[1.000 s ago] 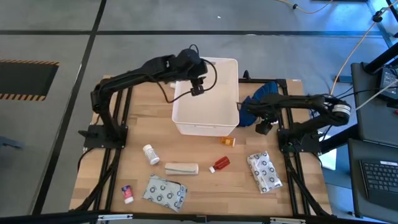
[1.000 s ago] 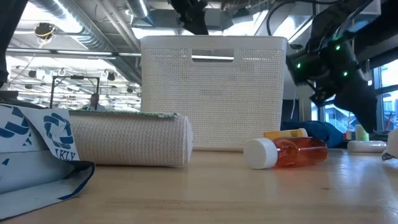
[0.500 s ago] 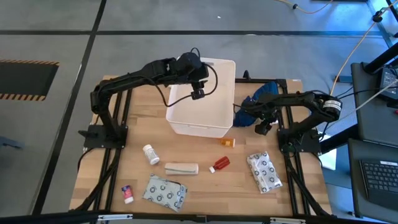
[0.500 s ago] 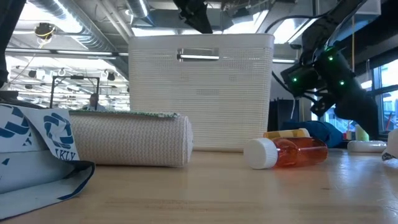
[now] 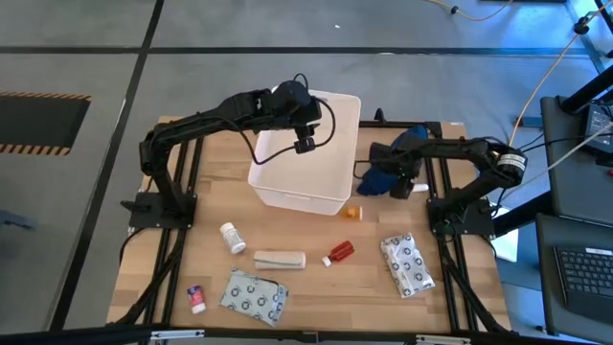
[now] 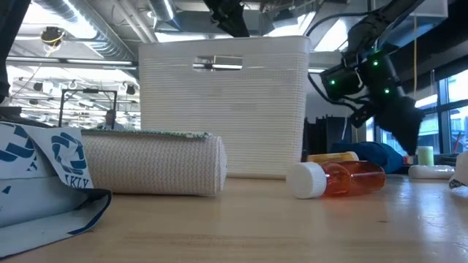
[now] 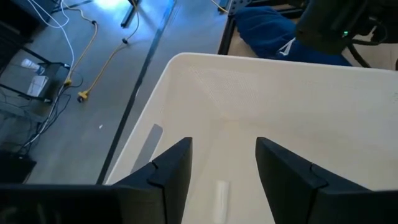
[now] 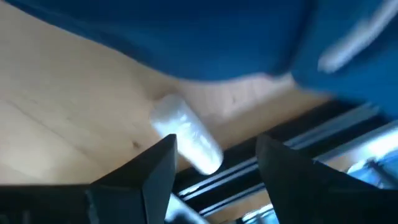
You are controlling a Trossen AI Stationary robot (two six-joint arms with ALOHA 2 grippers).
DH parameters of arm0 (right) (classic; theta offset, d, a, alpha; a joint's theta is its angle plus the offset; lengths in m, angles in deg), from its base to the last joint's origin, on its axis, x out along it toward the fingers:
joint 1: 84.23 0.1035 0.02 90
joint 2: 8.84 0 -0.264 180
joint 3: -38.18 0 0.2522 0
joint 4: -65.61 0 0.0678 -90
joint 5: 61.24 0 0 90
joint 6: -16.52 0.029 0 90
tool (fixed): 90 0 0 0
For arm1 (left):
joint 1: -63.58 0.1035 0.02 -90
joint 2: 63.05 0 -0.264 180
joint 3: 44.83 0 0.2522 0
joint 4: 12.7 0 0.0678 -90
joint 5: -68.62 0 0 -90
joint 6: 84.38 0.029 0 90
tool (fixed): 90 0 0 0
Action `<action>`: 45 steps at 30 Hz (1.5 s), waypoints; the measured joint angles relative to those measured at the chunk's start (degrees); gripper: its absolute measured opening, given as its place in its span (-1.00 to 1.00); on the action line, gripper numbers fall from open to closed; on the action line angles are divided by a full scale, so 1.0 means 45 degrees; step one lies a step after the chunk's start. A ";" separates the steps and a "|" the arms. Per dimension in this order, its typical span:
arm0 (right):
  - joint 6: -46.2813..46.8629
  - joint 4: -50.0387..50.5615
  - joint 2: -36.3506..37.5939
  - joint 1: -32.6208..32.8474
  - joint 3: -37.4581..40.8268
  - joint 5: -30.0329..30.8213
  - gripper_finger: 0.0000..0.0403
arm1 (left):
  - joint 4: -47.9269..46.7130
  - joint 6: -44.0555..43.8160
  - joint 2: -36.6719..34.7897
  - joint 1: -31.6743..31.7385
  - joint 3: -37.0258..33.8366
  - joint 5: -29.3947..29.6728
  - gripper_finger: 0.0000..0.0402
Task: Pick & place medical supplies in basket/bin
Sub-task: Put the bottom white rolled gauze into the white basket
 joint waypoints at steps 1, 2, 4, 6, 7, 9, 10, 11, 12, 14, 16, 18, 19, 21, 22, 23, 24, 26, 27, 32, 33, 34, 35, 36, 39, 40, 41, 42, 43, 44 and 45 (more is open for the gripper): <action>-0.0613 -0.0190 0.0000 -0.0039 0.0009 0.0000 0.09 | 0.0000 -0.0003 0.0000 0.0000 0.0000 -0.0005 -0.15; -0.1220 -0.0359 0.0000 -0.0054 0.0056 0.0004 0.09 | 0.0000 -0.0004 0.0000 0.0000 0.0000 -0.0008 -0.15; -0.2220 -0.0510 0.0000 -0.0047 0.0203 0.0006 0.09 | 0.0000 -0.0123 0.0005 0.0000 0.0000 -0.0018 -0.15; -0.2829 -0.0631 0.0000 -0.0046 0.0352 0.0005 0.09 | 0.0000 -0.0237 0.0005 0.0000 0.0000 -0.0022 -0.15; -0.2897 -0.0615 0.0000 -0.0046 0.0451 0.0002 0.09 | 0.0000 -0.0241 0.0005 0.0000 0.0000 -0.0022 -0.15; -0.2933 -0.0474 0.0000 -0.0048 0.0700 0.0003 0.09 | 0.0000 -0.0241 0.0009 0.0000 0.0000 -0.0022 -0.15; -0.3025 -0.0381 0.0000 -0.0046 0.0837 -0.0008 0.09 | 0.0000 -0.0243 0.0010 0.0000 -0.0002 -0.0022 -0.15; -0.3168 -0.0273 0.0000 -0.0046 0.1022 -0.0085 0.09 | 0.0000 -0.0246 0.0010 0.0000 0.0000 -0.0022 -0.15; -0.3424 -0.0198 0.0000 -0.0046 0.1238 -0.0208 0.09 | 0.0000 -0.0246 0.0010 0.0000 -0.0005 -0.0022 -0.15; -0.3894 -0.0281 0.0001 -0.0046 0.1655 -0.0410 0.09 | 0.0000 -0.0244 0.0010 0.0000 -0.0005 -0.0022 -0.15; -0.4347 -0.0499 0.0005 -0.0046 0.2140 -0.0437 0.09 | 0.0000 -0.0246 0.0010 0.0000 -0.0005 -0.0022 -0.15; -0.4483 -0.0861 0.0004 -0.0046 0.2595 -0.0437 0.09 | 0.0000 -0.0246 0.0010 0.0000 -0.0005 -0.0022 -0.15; -0.4483 -0.1131 0.0005 -0.0046 0.2822 -0.0433 0.09 | 0.0000 -0.0246 0.0010 0.0000 -0.0005 -0.0022 -0.15; -0.4475 -0.1477 0.0005 -0.0046 0.3225 -0.0437 0.09 | 0.0005 -0.0246 0.0010 0.0000 -0.0005 -0.0022 -0.15; -0.4464 -0.1602 0.0000 -0.0046 0.3334 -0.0437 0.08 | 0.0005 -0.0246 0.0010 0.0000 -0.0005 -0.0022 -0.15; -0.4451 -0.1710 0.0000 -0.0046 0.3381 -0.0435 0.07 | 0.0002 -0.0246 0.0010 0.0000 -0.0005 -0.0022 -0.15; -0.4452 -0.1760 0.0005 -0.0046 0.3395 -0.0435 0.05 | 0.0005 -0.0246 0.0010 0.0000 -0.0005 -0.0022 -0.15; -0.4442 -0.1760 0.0005 -0.0046 0.3372 -0.0442 0.00 | 0.0005 -0.0246 0.0010 0.0000 -0.0005 -0.0022 -0.15; -0.4404 -0.1774 0.0005 -0.0046 0.3310 -0.0437 -0.03 | 0.0005 -0.0246 0.0010 0.0000 -0.0005 -0.0022 -0.15; -0.4185 -0.1984 0.0005 -0.0046 0.3040 -0.0437 -0.29 | 0.0005 -0.0436 0.0010 0.0000 -0.0005 -0.0022 -0.15; -0.4217 -0.2084 0.0005 -0.0046 0.3010 -0.0437 -0.35 | 0.0005 -0.0521 0.0010 0.0000 -0.0005 -0.0022 -0.15; -0.4257 -0.2158 0.0005 -0.0046 0.3002 -0.0437 -0.41 | 0.0005 -0.0557 0.0010 0.0000 -0.0005 -0.0022 -0.15; -0.4305 -0.2188 0.0005 -0.0046 0.3002 -0.0437 -0.47 | 0.0005 -0.0572 0.0013 0.0000 -0.0005 -0.0022 -0.15; -0.4333 -0.2214 0.0011 -0.0042 0.3002 -0.0437 -0.54 | 0.0005 -0.0569 0.0010 0.0000 -0.0005 -0.0022 -0.15; -0.4366 -0.2169 0.0015 -0.0041 0.2990 -0.0437 -0.69 | 0.0005 -0.0571 0.0014 0.0000 -0.0005 -0.0022 -0.15; -0.4371 -0.2028 0.0015 -0.0041 0.2946 -0.0442 -0.73 | 0.0005 -0.0567 0.0015 0.0000 -0.0005 -0.0022 -0.15; -0.4371 -0.1883 0.0010 -0.0046 0.2864 -0.0446 -0.76 | 0.0005 -0.0567 0.0015 0.0000 -0.0005 -0.0022 -0.15; -0.4369 -0.1747 0.0010 -0.0046 0.2745 -0.0467 -0.77 | 0.0005 -0.0567 0.0015 0.0000 -0.0005 -0.0022 -0.15; -0.4375 -0.1623 0.0010 -0.0046 0.2596 -0.0476 -0.78 | 0.0005 -0.0567 0.0015 0.0000 -0.0005 -0.0022 -0.15; -0.4400 -0.1485 0.0025 -0.0046 0.2440 -0.0479 -0.78 | 0.0005 -0.0567 0.0015 0.0000 -0.0005 -0.0022 -0.15; -0.4438 -0.1282 0.0037 -0.0044 0.2265 -0.0484 -0.77 | 0.0005 -0.0567 0.0015 0.0000 -0.0005 -0.0022 -0.15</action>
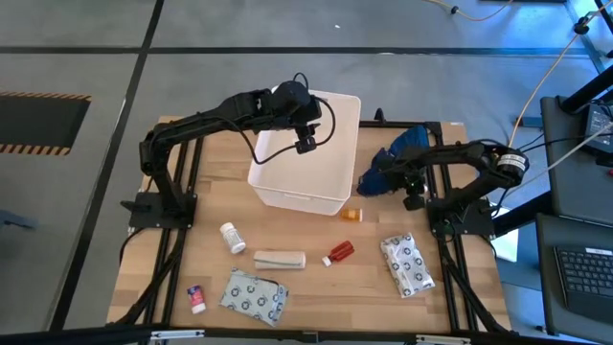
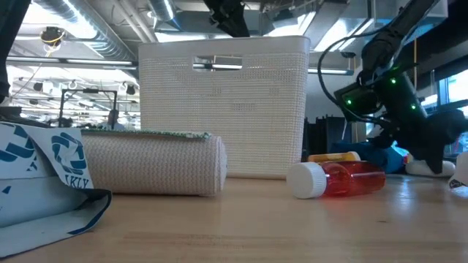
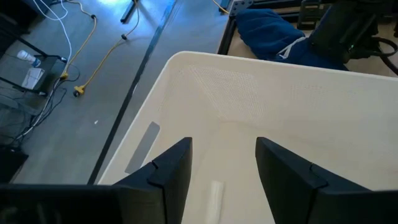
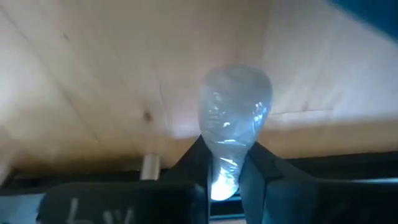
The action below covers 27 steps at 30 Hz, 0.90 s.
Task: Pick & place medical supplies in basket/bin
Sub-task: Put the bottom white rolled gauze into the white basket
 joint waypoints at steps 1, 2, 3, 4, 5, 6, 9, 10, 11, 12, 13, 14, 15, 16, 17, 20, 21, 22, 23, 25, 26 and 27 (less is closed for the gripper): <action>-0.0026 0.0273 0.0005 -0.0002 -0.0190 0.0003 -0.75 | 0.0000 0.0000 0.0000 0.0000 0.0000 0.0000 -0.15; -0.0035 0.0538 0.0007 -0.0002 -0.0403 0.0003 -0.73 | 0.0000 0.0003 0.0000 0.0000 0.0000 0.0000 -0.15; -0.0035 0.0791 0.0007 -0.0002 -0.0636 0.0003 -0.72 | 0.0000 0.0005 0.0000 0.0000 0.0000 0.0000 -0.15; -0.0039 0.1062 0.0007 -0.0002 -0.0891 0.0003 -0.71 | 0.0000 0.0005 0.0000 0.0000 0.0000 0.0000 -0.15; -0.0038 0.1340 0.0007 -0.0002 -0.1147 0.0002 -0.71 | 0.0000 0.0005 0.0000 0.0000 0.0000 0.0000 -0.15; -0.0034 0.1616 0.0011 -0.0002 -0.1440 0.0003 -0.71 | 0.0000 0.0010 0.0000 0.0000 0.0000 0.0000 -0.15; -0.0026 0.2128 0.0173 -0.0001 -0.2403 -0.0109 -0.72 | 0.0000 0.0010 0.0000 0.0000 0.0000 0.0000 -0.15; 0.0007 0.2256 0.0253 -0.0002 -0.2768 -0.0393 -0.73 | 0.0000 0.0013 0.0000 0.0000 0.0000 0.0000 -0.15; 0.0070 0.2419 0.0342 -0.0002 -0.3173 -0.0729 -0.73 | 0.0000 0.0015 0.0000 0.0000 0.0000 0.0000 -0.15; 0.0181 0.2472 0.0451 -0.0002 -0.3545 -0.1049 -0.73 | -0.0002 0.0017 0.0000 0.0000 0.0000 0.0007 -0.15; 0.0297 0.2485 0.0593 -0.0002 -0.3961 -0.1381 -0.73 | -0.0005 0.0046 0.0000 0.0000 0.0000 0.0022 -0.15; 0.0358 0.2470 0.0752 0.0000 -0.4364 -0.1635 -0.73 | -0.0017 0.0157 0.0000 0.0000 0.0000 0.0076 -0.15; 0.0489 0.2471 0.0919 0.0003 -0.4764 -0.1857 -0.73 | -0.0069 0.0359 -0.0001 0.0000 0.0000 0.0200 -0.15; 0.0737 0.2466 0.1084 0.0003 -0.5199 -0.1975 -0.73 | -0.0193 0.0619 -0.0040 0.0000 -0.0006 0.0452 -0.15; 0.1053 0.2471 0.1258 0.0005 -0.5609 -0.1983 -0.72 | -0.0387 0.0823 -0.0094 0.0000 -0.0024 0.0783 -0.15; 0.2113 0.2469 0.1765 -0.0002 -0.6879 -0.1977 -0.72 | -0.0789 0.1014 -0.0280 0.0000 -0.0024 0.2017 -0.15; 0.2488 0.2471 0.1911 -0.0002 -0.7303 -0.1977 -0.72 | -0.1111 0.0934 -0.0359 0.0005 -0.0024 0.2302 -0.15; 0.2868 0.2477 0.2046 -0.0002 -0.7750 -0.1975 -0.72 | -0.1315 0.0806 -0.0436 0.0005 -0.0024 0.2511 -0.15; 0.3270 0.2473 0.2154 0.0000 -0.8199 -0.1971 -0.72 | -0.1593 0.0614 -0.0520 0.0013 -0.0019 0.2620 -0.15; 0.3918 0.2395 0.2283 0.0003 -0.9095 -0.1976 -0.72 | -0.2577 0.0038 -0.0704 0.0051 -0.0022 0.2742 -0.15; 0.4018 0.2291 0.2336 0.0000 -0.9549 -0.1975 -0.72 | -0.3039 -0.0362 -0.0788 0.0062 -0.0019 0.2792 -0.15; 0.4033 0.2138 0.2363 0.0003 -0.9959 -0.1973 -0.72 | -0.3571 -0.0755 -0.0895 0.0084 -0.0023 0.2900 -0.15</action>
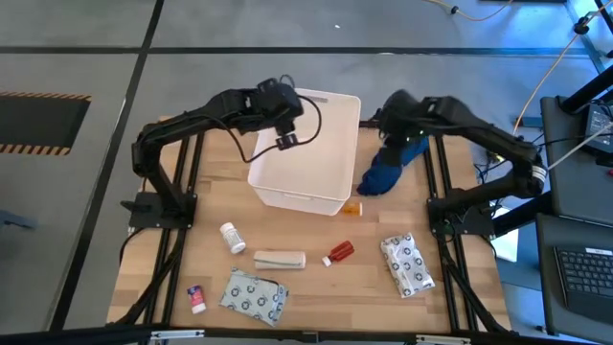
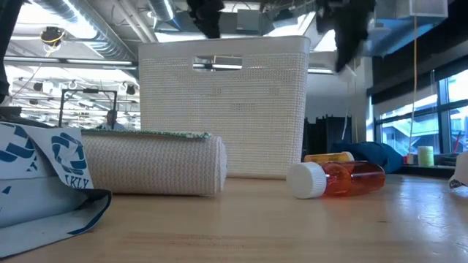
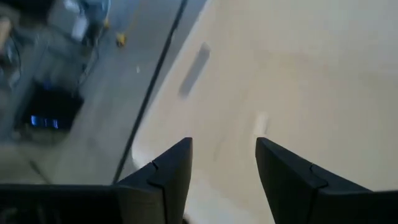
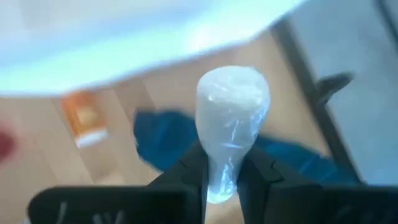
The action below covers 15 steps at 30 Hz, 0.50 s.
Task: Pick & place medical supplies in basket/bin
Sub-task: Put the bottom white rolled gauze into the white basket
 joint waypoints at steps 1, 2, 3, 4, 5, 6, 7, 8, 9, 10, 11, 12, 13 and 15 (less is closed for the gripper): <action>-0.0042 -0.0292 0.0009 0.0000 -0.0396 0.0000 -0.72 | -0.0619 -0.0430 -0.0132 0.0033 0.0003 0.0144 -0.15; -0.0056 -0.0773 0.0009 -0.0002 -0.0723 0.0000 -0.72 | -0.1227 -0.0867 -0.0261 0.0075 0.0003 0.0382 -0.15; -0.0056 -0.1345 0.0005 -0.0004 -0.0964 0.0000 -0.72 | -0.1782 -0.1321 -0.0392 0.0114 0.0003 0.0727 -0.15; -0.0056 -0.2030 -0.0001 0.0000 -0.1150 -0.0008 -0.72 | -0.2355 -0.1837 -0.0524 0.0139 0.0003 0.1115 -0.15; -0.0056 -0.2755 -0.0016 0.0003 -0.1257 -0.0018 -0.72 | -0.3012 -0.2346 -0.0639 0.0209 0.0003 0.1542 -0.15; -0.0063 -0.3550 -0.0062 0.0007 -0.1306 -0.0037 -0.72 | -0.3612 -0.2836 -0.0756 0.0259 0.0003 0.1953 -0.15; -0.0100 -0.4359 -0.0120 0.0006 -0.1311 -0.0172 -0.72 | -0.4170 -0.3350 -0.0848 0.0308 0.0004 0.2264 -0.15; -0.0175 -0.5016 -0.0233 0.0005 -0.1311 -0.0456 -0.72 | -0.4720 -0.3896 -0.0950 0.0384 0.0013 0.2438 -0.15; -0.0394 -0.5643 -0.0417 0.0010 -0.1311 -0.0787 -0.72 | -0.5264 -0.4423 -0.1027 0.0507 0.0013 0.2421 -0.15; -0.0538 -0.6268 -0.0635 0.0010 -0.1311 -0.1165 -0.72 | -0.5748 -0.4941 -0.1071 0.0625 0.0013 0.2331 -0.15; -0.0724 -0.6792 -0.0903 0.0010 -0.1311 -0.1516 -0.72 | -0.5984 -0.5387 -0.1079 0.0747 0.0000 0.2176 -0.15; -0.0834 -0.7232 -0.1219 0.0057 -0.1311 -0.1786 -0.72 | -0.5869 -0.5671 -0.1124 0.0861 -0.0162 0.2016 -0.15; -0.0992 -0.7653 -0.1579 0.0128 -0.1311 -0.1968 -0.72 | -0.5761 -0.5756 -0.1218 0.0953 -0.0470 0.1772 -0.15; -0.1281 -0.8302 -0.2313 0.0253 -0.1306 -0.2052 -0.72 | -0.5717 -0.5784 -0.1271 0.1161 -0.1045 0.1322 -0.15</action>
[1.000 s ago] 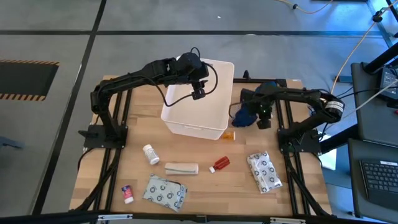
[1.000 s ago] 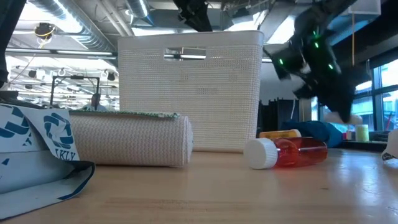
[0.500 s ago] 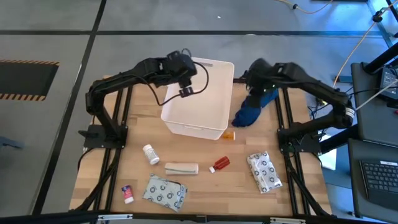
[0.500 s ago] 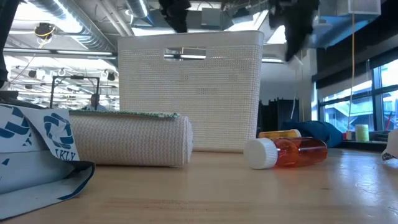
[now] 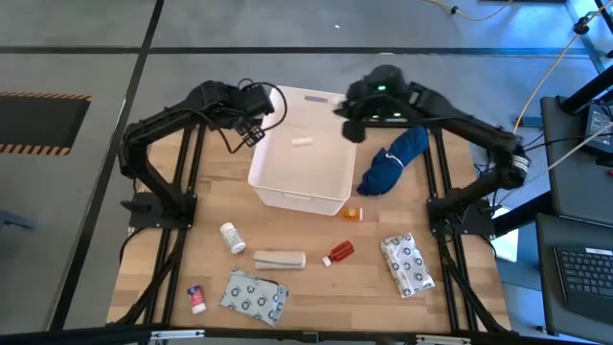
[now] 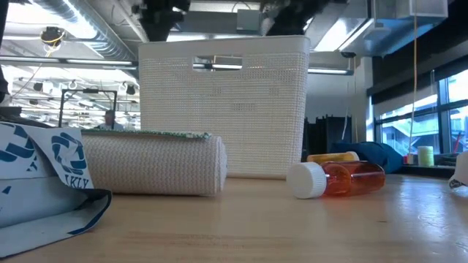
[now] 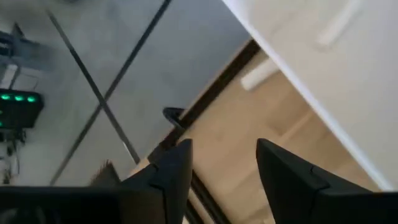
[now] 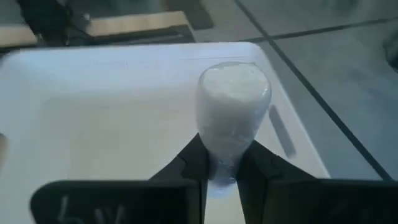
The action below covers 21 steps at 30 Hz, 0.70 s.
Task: Pick & place medical supplies in basket/bin
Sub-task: Put the bottom white rolled gauze into the white basket
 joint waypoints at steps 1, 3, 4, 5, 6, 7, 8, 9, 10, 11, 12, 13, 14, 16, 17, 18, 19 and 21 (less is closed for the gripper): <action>-0.0190 -0.0222 -0.0342 0.0040 0.0000 -0.0009 -0.72 | 0.0033 -0.0037 -0.0014 0.0068 -0.0355 -0.0213 -0.15; -0.0460 -0.0701 -0.0990 0.0146 0.0000 -0.0031 -0.72 | -0.0050 -0.0182 -0.0011 0.0230 -0.1263 -0.0638 -0.15; -0.0470 -0.0922 -0.1291 0.0164 0.0000 -0.0037 -0.72 | 0.0018 -0.0211 -0.0004 0.0324 -0.1740 -0.0831 -0.15; -0.0477 -0.1088 -0.1590 0.0160 -0.0014 -0.0048 -0.72 | 0.0101 -0.0229 -0.0004 0.0412 -0.2234 -0.1054 -0.15; -0.0486 -0.1012 -0.1912 0.0160 -0.0129 -0.0046 -0.72 | 0.0208 -0.0234 -0.0004 0.0490 -0.2762 -0.1338 -0.15; -0.0484 -0.0933 -0.2266 0.0156 -0.0309 -0.0046 -0.72 | 0.0344 -0.0242 -0.0001 0.0570 -0.3257 -0.1641 -0.15; -0.0489 -0.0827 -0.2619 0.0155 -0.0514 -0.0041 -0.72 | 0.0529 -0.0287 0.0005 0.0626 -0.3724 -0.1918 -0.15; -0.0530 -0.0585 -0.2949 0.0150 -0.0728 -0.0041 -0.72 | 0.0718 -0.0316 0.0005 0.0660 -0.4133 -0.2146 -0.15; -0.0625 -0.0295 -0.3280 0.0150 -0.0990 -0.0041 -0.72 | 0.0980 -0.0342 -0.0031 0.0702 -0.4467 -0.2543 -0.15; -0.0798 -0.0033 -0.3623 0.0149 -0.1294 -0.0038 -0.72 | 0.1247 -0.0363 -0.0093 0.0718 -0.4771 -0.2793 -0.15; -0.1026 0.0249 -0.3945 0.0150 -0.1553 -0.0041 -0.72 | 0.1382 -0.0377 -0.0112 0.0737 -0.4980 -0.3060 -0.15; -0.1231 0.0580 -0.4245 0.0152 -0.1790 -0.0043 -0.72 | 0.1573 -0.0349 -0.0116 0.0751 -0.5128 -0.3537 -0.15; -0.1456 0.0949 -0.4554 0.0155 -0.2044 -0.0039 -0.72 | 0.1775 -0.0320 -0.0102 0.0749 -0.5187 -0.3967 -0.15; -0.1898 0.1706 -0.5142 0.0155 -0.2523 0.0040 -0.72 | 0.2110 -0.0367 -0.0059 0.0644 -0.5172 -0.4690 -0.15; -0.2179 0.2137 -0.5401 0.0155 -0.2740 0.0153 -0.72 | 0.2218 -0.0421 -0.0043 0.0589 -0.5132 -0.5082 -0.15; -0.2524 0.2567 -0.5652 0.0160 -0.2932 0.0343 -0.72 | 0.2396 -0.0421 -0.0032 0.0510 -0.5076 -0.5432 -0.15; -0.2860 0.2920 -0.5882 0.0160 -0.3100 0.0573 -0.72 | 0.2597 -0.0443 -0.0011 0.0425 -0.5026 -0.5535 -0.15; -0.3528 0.3301 -0.6277 0.0150 -0.3306 0.1099 -0.72 | 0.2695 -0.0454 0.0005 0.0267 -0.4863 -0.5194 -0.15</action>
